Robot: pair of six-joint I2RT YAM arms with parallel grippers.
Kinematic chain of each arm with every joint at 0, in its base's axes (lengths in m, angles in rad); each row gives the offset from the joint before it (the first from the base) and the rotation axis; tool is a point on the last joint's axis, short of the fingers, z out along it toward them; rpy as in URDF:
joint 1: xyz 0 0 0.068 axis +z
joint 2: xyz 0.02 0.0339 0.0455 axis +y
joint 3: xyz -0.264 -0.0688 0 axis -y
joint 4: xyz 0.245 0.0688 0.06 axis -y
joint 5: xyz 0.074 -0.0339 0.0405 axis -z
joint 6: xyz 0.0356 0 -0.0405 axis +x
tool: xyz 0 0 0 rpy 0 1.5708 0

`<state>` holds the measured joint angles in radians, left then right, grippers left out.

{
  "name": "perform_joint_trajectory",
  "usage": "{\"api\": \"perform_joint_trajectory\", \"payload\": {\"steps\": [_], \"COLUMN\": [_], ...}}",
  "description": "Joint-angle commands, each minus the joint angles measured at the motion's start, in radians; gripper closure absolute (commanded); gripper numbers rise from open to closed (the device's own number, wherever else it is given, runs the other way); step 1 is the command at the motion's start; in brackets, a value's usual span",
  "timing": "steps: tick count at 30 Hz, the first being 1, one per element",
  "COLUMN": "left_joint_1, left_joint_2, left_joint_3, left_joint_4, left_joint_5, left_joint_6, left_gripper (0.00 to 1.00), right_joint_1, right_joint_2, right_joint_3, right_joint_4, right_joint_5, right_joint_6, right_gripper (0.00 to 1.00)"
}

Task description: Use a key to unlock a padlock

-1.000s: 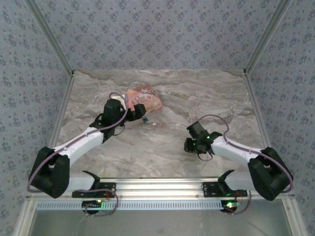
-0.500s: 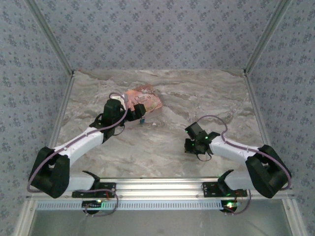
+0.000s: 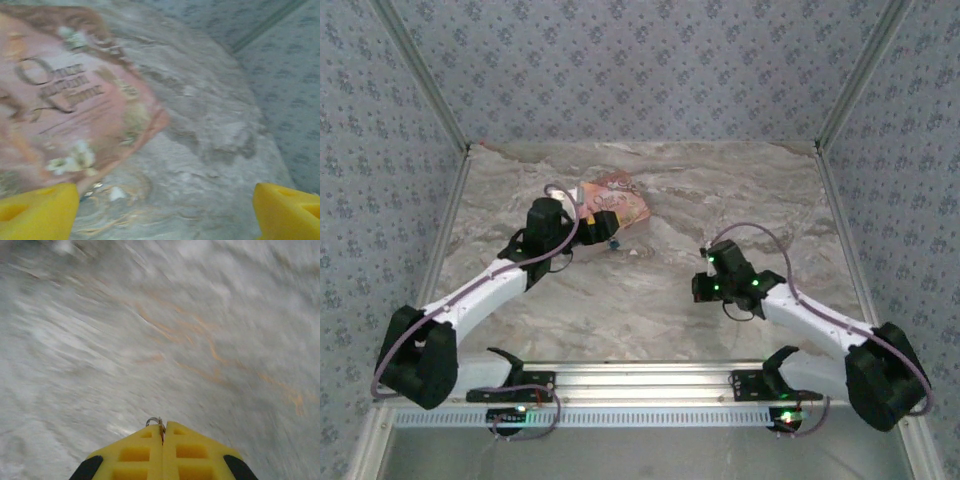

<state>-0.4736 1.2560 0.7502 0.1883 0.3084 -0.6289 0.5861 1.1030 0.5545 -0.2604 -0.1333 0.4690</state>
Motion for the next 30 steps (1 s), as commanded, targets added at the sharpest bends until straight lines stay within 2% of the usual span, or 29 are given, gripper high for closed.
{"api": "perform_joint_trajectory", "payload": {"steps": [1,5,10,15,23,30], "left_joint_1": [-0.011,-0.048,-0.122,-0.168,-0.203,-0.215], "left_joint_2": [-0.033,-0.032,-0.009,0.036,0.087,0.101], "left_joint_3": [0.051,0.072,0.112,0.152,0.18,0.188], "left_joint_4": [0.107,0.163,0.16,0.133,0.143,0.148], "left_joint_5": [0.245,0.417,0.527,0.556,0.575,0.595], "left_joint_6": [0.061,0.097,0.161,0.19,0.184,0.181], "left_gripper": [0.16,0.23,0.3,0.38,0.45,0.5], "right_joint_1": [-0.043,-0.082,-0.088,-0.077,-0.049,-0.039], "right_joint_2": [-0.071,-0.126,-0.155,-0.148,-0.131,-0.134], "right_joint_3": [0.024,0.067,0.123,0.166,0.179,0.193], "right_joint_4": [0.117,0.173,0.208,0.23,0.231,0.163], "right_joint_5": [-0.177,-0.326,-0.443,-0.496,-0.526,-0.521], "right_joint_6": [-0.176,-0.245,-0.294,-0.315,-0.366,-0.512], "right_gripper": [1.0,1.0,1.0,1.0,1.0,1.0]}}
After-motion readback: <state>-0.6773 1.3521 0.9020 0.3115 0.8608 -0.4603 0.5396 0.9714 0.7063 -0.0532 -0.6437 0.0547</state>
